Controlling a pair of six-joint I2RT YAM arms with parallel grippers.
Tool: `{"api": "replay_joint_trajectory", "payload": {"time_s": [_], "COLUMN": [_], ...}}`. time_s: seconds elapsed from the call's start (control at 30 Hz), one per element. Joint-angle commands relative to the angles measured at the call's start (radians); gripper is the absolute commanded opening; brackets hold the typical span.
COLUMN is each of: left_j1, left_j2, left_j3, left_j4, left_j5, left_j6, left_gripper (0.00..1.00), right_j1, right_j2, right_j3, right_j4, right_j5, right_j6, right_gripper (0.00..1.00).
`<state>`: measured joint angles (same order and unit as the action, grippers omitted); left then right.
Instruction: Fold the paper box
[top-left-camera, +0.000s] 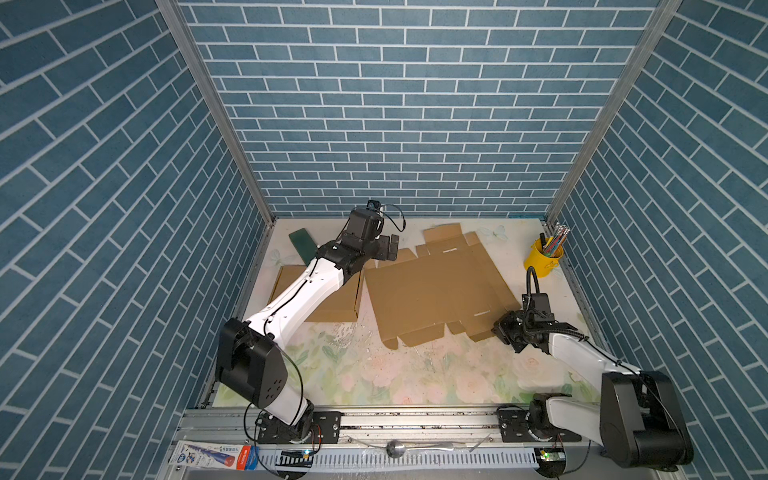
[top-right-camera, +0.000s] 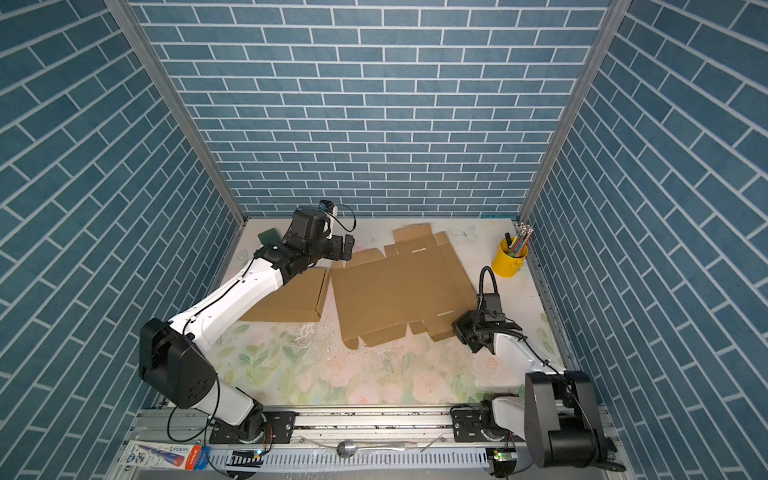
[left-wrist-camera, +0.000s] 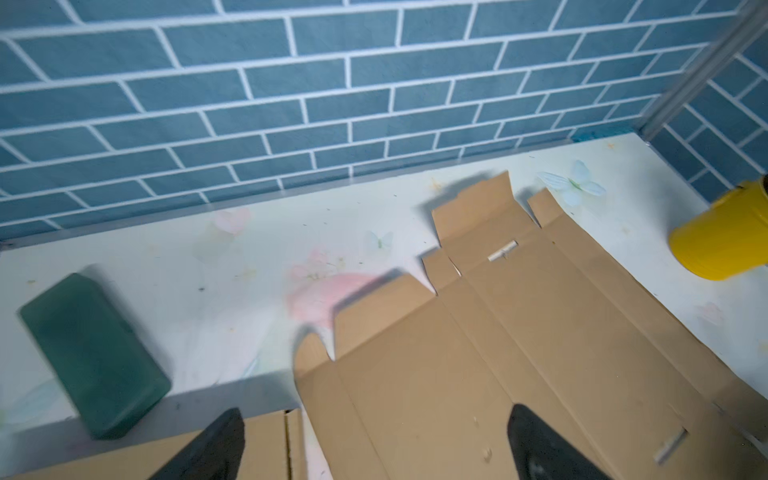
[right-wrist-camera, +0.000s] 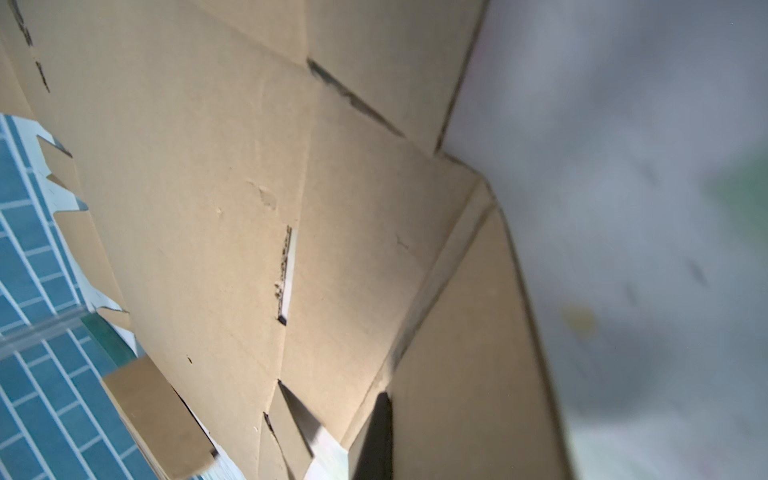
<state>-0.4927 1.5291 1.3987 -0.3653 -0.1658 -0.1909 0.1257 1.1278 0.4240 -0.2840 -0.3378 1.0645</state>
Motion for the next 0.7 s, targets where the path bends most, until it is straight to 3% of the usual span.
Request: {"api": "replay_joint_trajectory", "payload": {"time_s": [0.0, 0.1, 0.17, 0.33, 0.5, 0.57, 0.67], "left_j1": [0.028, 0.123, 0.151, 0.062, -0.119, -0.174, -0.231], "left_j2": [-0.089, -0.164, -0.155, -0.034, 0.084, 0.132, 0.218], "left_j3": [-0.064, -0.145, -0.109, 0.085, 0.149, 0.156, 0.17], "left_j4": [0.051, 0.15, 0.095, -0.171, -0.246, -0.227, -0.183], "left_j5": [-0.121, 0.142, 0.202, 0.189, 0.099, 0.098, 0.135], "left_j6": [-0.027, -0.061, -0.078, -0.005, 0.031, 0.017, -0.013], "left_gripper": [0.99, 0.99, 0.91, 0.69, 0.7, 0.71, 0.71], "right_j1": [0.013, 0.012, 0.01, 0.004, -0.039, -0.063, -0.133], "right_j2": [-0.111, -0.168, -0.152, -0.079, 0.027, 0.084, 0.167], "right_j3": [-0.013, 0.086, 0.171, 0.341, 0.493, 0.527, 0.548], "right_j4": [-0.203, -0.349, -0.442, -0.53, -0.469, -0.406, -0.274], "right_j5": [0.047, 0.106, 0.143, 0.237, 0.293, 0.308, 0.239], "right_j6": [0.008, -0.101, -0.2, -0.432, -0.612, -0.656, -0.693], "right_gripper": [0.18, 0.38, 0.48, 0.6, 0.73, 0.83, 0.87]}}
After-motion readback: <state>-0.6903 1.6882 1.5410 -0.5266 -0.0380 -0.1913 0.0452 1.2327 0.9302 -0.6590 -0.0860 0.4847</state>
